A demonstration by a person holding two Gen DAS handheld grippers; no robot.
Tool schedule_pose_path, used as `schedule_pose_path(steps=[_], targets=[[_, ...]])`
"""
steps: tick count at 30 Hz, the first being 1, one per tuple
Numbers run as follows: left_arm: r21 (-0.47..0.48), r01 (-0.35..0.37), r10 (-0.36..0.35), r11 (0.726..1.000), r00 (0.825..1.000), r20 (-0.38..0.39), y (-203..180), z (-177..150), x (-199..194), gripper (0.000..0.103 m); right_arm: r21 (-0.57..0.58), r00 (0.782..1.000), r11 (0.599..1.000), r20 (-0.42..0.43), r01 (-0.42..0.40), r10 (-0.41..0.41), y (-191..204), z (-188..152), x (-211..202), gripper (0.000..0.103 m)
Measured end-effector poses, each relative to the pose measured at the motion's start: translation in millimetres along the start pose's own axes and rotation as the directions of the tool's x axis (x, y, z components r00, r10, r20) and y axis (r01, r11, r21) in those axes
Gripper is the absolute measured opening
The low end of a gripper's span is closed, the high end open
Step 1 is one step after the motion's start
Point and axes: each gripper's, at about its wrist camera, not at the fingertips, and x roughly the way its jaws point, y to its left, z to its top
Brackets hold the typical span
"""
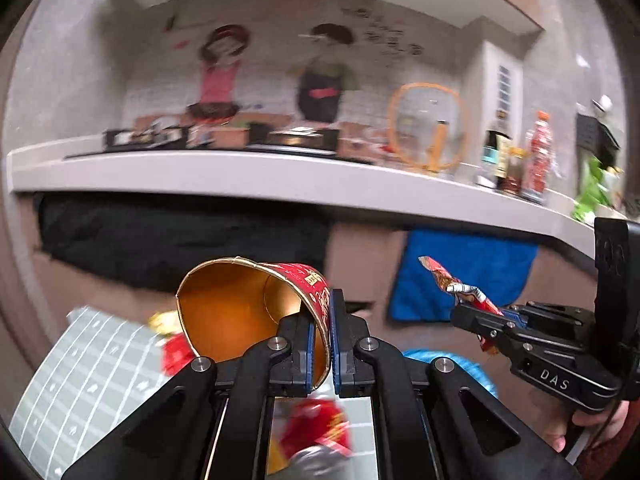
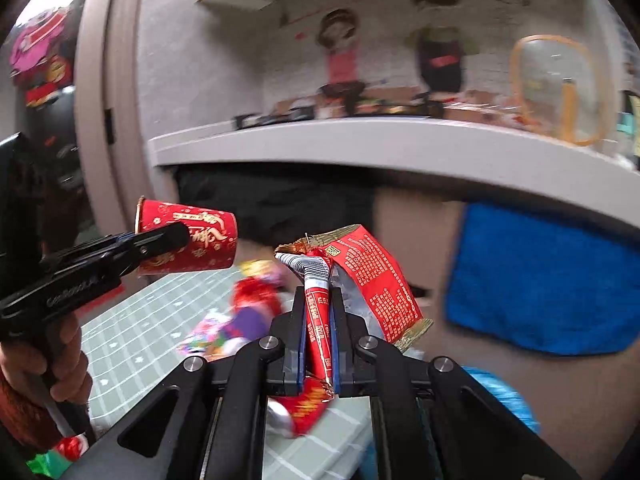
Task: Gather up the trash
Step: 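Carry the red cup and red wrapper with both tools over the blue-lined bin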
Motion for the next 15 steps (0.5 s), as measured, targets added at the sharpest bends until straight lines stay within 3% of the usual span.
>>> schedule_pose_path(steps=[5,10,15], targets=[[0.053,0.081,-0.082,0.995,0.997,0.012,-55,4,21,0.006,0.03,0.993,0.993,0.011,0.114,-0.114,-45,-13,-25,0.008],[0.08,0.156,-0.153,0.984,0.987,-0.038,-97,-5,46,0.006,0.092,0.984,0.98,-0.018,0.179,-0.178,-84,-29,-35,0.008],[0.057,0.26,-0.248,0.964,0.956,-0.156,-122,-32,84,0.006,0.144,0.975,0.965,-0.074,0.22,-0.211,-114,-56,-31,0.008]])
